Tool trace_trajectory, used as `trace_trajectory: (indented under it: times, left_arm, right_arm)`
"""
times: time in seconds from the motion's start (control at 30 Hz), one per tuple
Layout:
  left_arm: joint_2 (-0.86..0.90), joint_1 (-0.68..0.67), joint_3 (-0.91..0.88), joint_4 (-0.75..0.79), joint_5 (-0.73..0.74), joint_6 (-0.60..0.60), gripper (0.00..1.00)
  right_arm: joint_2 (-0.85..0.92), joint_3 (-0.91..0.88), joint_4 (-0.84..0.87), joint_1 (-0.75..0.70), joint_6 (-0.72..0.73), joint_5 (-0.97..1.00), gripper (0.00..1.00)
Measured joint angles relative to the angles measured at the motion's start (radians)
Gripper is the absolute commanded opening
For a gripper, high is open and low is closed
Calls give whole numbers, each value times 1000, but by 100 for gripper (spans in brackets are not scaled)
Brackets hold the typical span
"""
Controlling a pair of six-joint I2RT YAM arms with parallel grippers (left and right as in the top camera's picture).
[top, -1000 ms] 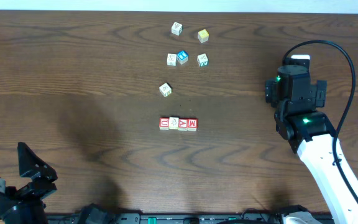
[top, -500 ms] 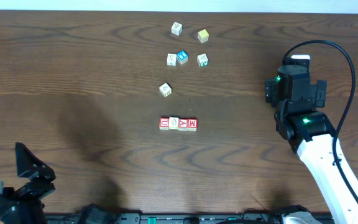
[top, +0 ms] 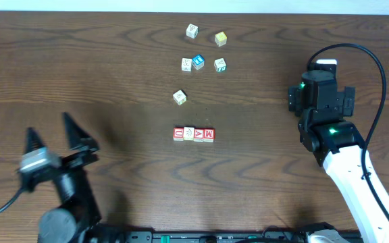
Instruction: Lift 4 blocks
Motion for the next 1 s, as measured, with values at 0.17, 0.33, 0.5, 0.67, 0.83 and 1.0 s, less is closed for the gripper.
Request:
trace_trajectory:
  times: [0.17, 0.33, 0.5, 0.67, 0.83, 1.0]
  left_arm:
    - [-32, 68, -180, 50, 108, 19, 77]
    - [-135, 140, -292, 50, 172, 26, 77]
    - [-211, 193, -359, -51, 224, 27, 77]
    - [-222, 218, -359, -171, 244, 29, 77]
    - [-221, 222, -354, -243, 259, 34, 77]
    - [-221, 223, -353, -245, 266, 48, 77]
  right_arm:
    - [0, 0, 0, 0, 0, 0, 99]
    - [0, 0, 0, 0, 0, 0, 99]
    - [0, 0, 0, 0, 0, 1, 99]
    - [0, 0, 0, 0, 0, 0, 99]
    - [0, 0, 0, 0, -1, 1, 99]
    - [0, 0, -1, 0, -3, 1, 99]
